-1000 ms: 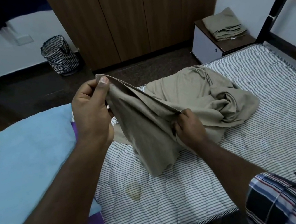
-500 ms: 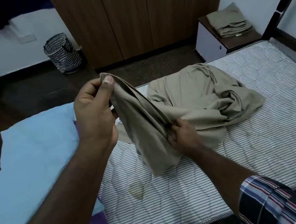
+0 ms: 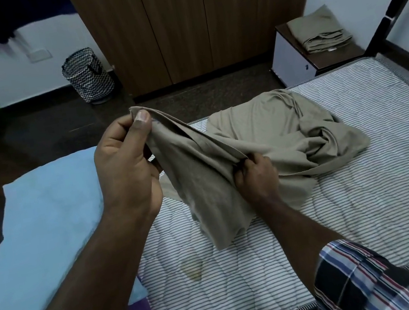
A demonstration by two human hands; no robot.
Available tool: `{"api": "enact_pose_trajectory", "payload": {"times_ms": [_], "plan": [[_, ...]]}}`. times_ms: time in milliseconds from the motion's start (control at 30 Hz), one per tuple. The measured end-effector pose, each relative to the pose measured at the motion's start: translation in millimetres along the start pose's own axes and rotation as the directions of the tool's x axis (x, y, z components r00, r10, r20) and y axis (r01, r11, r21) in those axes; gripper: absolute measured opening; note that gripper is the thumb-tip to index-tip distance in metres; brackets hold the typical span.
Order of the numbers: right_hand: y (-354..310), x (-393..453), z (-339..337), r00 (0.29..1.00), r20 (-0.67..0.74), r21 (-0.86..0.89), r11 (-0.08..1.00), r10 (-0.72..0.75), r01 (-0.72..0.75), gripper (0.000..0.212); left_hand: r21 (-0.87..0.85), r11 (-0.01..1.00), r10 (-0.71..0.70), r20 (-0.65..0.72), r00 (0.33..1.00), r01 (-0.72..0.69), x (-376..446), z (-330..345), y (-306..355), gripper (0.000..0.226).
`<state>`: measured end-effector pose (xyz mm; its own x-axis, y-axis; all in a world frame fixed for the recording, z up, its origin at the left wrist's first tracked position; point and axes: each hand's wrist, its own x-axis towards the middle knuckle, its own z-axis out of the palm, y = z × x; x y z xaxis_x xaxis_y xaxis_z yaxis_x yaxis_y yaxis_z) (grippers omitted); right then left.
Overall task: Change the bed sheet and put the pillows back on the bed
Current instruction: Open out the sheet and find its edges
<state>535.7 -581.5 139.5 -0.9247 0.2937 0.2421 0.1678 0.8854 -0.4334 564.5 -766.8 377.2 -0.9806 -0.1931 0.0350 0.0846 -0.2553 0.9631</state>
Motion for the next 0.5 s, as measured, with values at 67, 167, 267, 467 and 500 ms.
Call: {"api": "enact_pose_trajectory", "payload": {"times_ms": [67, 167, 267, 467, 500], "plan": [[-0.4, -0.7, 1.6, 0.998, -0.035, 0.030, 0.998, 0.057, -0.055, 0.030, -0.015, 1.000, -0.009, -0.019, 1.000, 0.009, 0.7, -1.2, 0.5, 0.016], [0.5, -5.5, 6.0, 0.994, -0.055, 0.033, 0.995, 0.093, -0.091, 0.033, -0.027, 1.000, -0.004, -0.016, 1.000, 0.004, 2.1, -2.7, 0.1, 0.019], [5.5, -8.7, 7.7, 0.993, -0.050, 0.047, 0.994, 0.103, -0.101, 0.031, -0.026, 0.999, 0.018, -0.031, 0.999, -0.019, 6.6, -8.3, -0.1, 0.022], [40.8, -22.8, -23.7, 1.000, -0.009, 0.029, 0.999, -0.027, 0.027, 0.032, 0.028, 0.999, -0.012, -0.178, 0.984, 0.017, 44.0, -55.6, -16.4, 0.024], [48.2, -20.5, -37.8, 0.996, 0.000, 0.012, 0.996, -0.086, 0.086, 0.031, 0.058, 0.996, -0.048, -0.204, 0.978, 0.061, 53.7, -68.3, -24.0, 0.023]]}}
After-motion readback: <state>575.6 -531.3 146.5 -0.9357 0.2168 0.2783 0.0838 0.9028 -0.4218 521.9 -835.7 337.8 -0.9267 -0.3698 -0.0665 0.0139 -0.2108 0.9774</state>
